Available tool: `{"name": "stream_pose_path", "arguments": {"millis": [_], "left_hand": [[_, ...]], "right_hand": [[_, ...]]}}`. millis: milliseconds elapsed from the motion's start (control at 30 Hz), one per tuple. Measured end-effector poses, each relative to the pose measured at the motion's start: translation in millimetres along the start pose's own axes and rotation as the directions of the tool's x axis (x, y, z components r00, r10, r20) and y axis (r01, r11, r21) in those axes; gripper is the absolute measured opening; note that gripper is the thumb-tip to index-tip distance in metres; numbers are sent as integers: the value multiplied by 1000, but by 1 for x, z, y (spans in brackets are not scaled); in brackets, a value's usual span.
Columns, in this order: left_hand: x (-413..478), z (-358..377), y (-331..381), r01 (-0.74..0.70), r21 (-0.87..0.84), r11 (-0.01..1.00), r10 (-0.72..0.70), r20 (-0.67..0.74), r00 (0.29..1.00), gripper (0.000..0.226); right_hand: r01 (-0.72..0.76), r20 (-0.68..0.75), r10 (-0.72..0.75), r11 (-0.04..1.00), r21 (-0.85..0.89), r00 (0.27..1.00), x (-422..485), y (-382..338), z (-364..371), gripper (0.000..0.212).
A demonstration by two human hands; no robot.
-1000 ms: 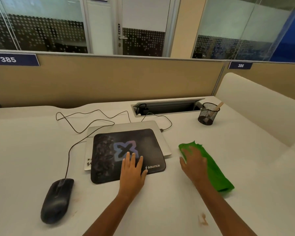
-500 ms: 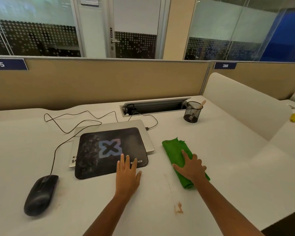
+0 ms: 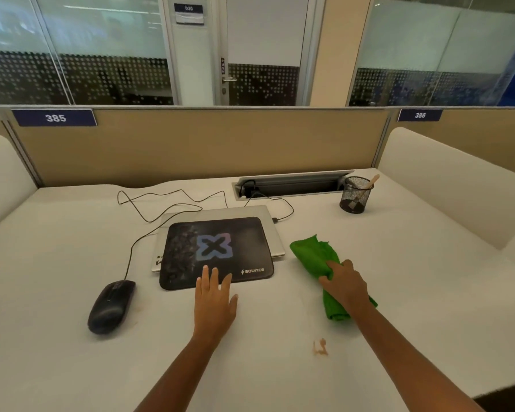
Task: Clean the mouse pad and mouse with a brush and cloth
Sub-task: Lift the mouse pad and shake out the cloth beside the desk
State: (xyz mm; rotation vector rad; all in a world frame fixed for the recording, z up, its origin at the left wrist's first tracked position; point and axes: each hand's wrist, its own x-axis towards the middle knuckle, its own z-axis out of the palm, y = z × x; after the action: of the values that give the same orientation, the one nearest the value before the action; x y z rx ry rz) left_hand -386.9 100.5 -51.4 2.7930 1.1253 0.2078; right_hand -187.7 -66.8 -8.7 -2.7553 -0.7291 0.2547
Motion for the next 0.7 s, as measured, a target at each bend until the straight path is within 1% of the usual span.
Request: {"name": "stream_pose_path", "arguments": {"millis": [133, 267, 367, 433, 533, 600, 700], "left_hand": [[-5, -10, -20, 15, 5, 1000, -15, 1, 1000, 53], [-7, -20, -45, 48, 11, 999, -48, -19, 999, 52], [-12, -28, -73, 82, 39, 996, -79, -67, 995, 54], [-17, -34, -96, 124, 64, 990, -117, -95, 989, 55], [-24, -43, -130, 239, 67, 969, -232, -100, 968, 58], [-27, -48, -148, 298, 23, 954, -295, -91, 951, 63], [-30, -51, -167, 319, -66, 945, -322, -44, 946, 69]], "right_hand": [[81, -32, -79, 993, 83, 996, -20, -29, 1, 50], [194, -32, -193, 981, 28, 981, -47, -72, 7, 50], [230, -10, -230, 973, 29, 973, -67, -109, 18, 51], [234, 0, -234, 971, 38, 972, -79, -135, 27, 51], [207, 7, -207, 978, 37, 978, -100, -171, 47, 51], [171, 5, -171, 985, 24, 985, -115, -189, 61, 52], [108, 31, -107, 994, -18, 994, -134, -209, 83, 52]]}}
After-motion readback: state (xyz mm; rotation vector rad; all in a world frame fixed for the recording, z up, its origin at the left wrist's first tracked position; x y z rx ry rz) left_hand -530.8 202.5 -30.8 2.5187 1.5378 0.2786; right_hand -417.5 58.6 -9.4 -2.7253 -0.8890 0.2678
